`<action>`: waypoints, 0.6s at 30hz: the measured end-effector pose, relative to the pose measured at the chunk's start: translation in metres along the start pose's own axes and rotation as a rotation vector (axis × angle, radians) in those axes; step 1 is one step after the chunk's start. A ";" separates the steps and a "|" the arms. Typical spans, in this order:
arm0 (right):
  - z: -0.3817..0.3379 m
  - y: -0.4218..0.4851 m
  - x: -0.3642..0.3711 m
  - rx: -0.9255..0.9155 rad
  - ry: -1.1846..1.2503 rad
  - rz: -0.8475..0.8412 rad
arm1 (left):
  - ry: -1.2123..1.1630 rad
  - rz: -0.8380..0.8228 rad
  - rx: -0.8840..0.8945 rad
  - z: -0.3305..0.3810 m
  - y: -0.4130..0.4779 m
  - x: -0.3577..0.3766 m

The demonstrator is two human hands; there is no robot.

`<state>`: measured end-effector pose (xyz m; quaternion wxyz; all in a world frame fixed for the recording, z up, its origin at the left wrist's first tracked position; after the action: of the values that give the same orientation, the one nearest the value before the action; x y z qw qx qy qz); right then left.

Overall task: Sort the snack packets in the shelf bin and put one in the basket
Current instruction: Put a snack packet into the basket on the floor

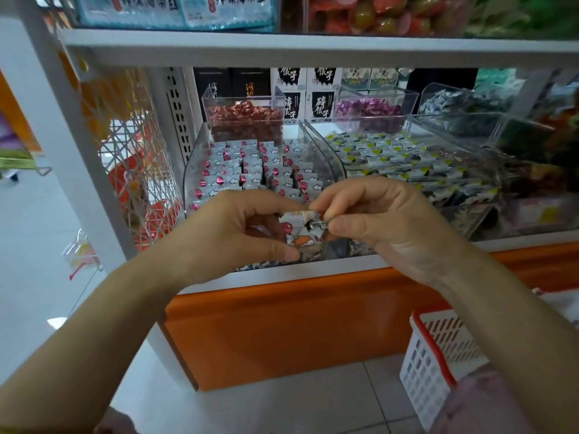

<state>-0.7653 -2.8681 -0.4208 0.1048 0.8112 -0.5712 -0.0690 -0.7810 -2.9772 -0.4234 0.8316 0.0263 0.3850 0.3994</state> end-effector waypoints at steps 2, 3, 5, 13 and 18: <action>-0.003 -0.003 0.001 -0.002 0.009 -0.009 | -0.007 -0.004 0.004 0.002 0.000 0.002; -0.004 -0.004 0.001 0.000 0.012 -0.007 | -0.012 -0.009 0.008 0.004 0.000 0.003; -0.005 -0.008 -0.006 0.012 -0.021 0.039 | -0.022 -0.028 0.013 0.007 0.004 0.010; -0.012 -0.054 -0.115 0.103 -0.182 0.573 | -0.077 0.050 -0.028 0.020 0.060 0.063; 0.023 -0.158 -0.212 0.212 -0.254 0.986 | -0.007 -0.089 0.018 0.036 0.097 0.139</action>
<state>-0.6980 -2.6188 -0.4845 -0.0280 0.4370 -0.8976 -0.0512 -0.7656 -2.8067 -0.4500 0.8497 0.0181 0.3866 0.3581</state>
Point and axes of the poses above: each hand's wrist, its own y-axis towards the middle knuckle, its own x-axis out of the palm, z = x × y, the point moved 10 cm from there along y, towards the middle knuckle, and after that the axes turned 7 degrees about x, right-handed, at the moved point
